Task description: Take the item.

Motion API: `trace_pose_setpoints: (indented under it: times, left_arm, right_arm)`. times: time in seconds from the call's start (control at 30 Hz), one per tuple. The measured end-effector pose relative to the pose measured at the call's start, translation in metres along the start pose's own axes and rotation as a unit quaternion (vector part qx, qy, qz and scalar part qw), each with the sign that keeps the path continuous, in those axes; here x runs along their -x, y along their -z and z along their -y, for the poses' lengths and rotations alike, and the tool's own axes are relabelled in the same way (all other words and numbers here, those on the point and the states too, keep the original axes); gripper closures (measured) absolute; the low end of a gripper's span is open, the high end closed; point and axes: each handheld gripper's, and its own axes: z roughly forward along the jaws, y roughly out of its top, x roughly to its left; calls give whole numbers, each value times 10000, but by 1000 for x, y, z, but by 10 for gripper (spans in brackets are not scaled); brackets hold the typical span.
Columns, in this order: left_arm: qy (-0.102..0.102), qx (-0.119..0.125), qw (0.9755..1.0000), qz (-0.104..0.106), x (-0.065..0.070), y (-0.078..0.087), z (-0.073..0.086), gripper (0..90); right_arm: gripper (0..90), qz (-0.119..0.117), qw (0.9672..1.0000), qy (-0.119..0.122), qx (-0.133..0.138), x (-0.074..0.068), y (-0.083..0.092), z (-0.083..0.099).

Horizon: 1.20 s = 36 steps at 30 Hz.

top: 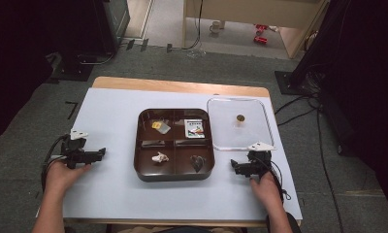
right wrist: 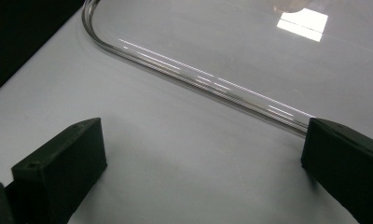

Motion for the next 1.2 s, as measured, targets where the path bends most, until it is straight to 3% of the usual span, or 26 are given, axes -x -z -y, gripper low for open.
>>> trace_pose_setpoints:
  times: [0.17,0.4,0.63,0.73,0.83,1.2]
  left_arm:
    - [-33,-145,9999,36,-1,1,-4,103]
    - [-192,-155,9996,97,0,5,-7,245]
    - [-278,-58,9994,201,5,10,-13,267]
    - [-183,-65,9997,167,8,14,-18,342]
    - [-229,53,9994,246,10,17,-21,366]
    - [-327,87,9980,534,24,22,-29,368]
  right_arm:
    - [0,0,10000,0,0,0,0,0]
    - [0,0,10000,0,-1,0,0,0]
    - [0,1,10000,-1,-1,0,0,0]
    - [0,1,10000,0,-1,0,0,0]
    - [0,1,10000,-1,-1,0,0,0]
    - [0,1,10000,0,-2,0,0,0]
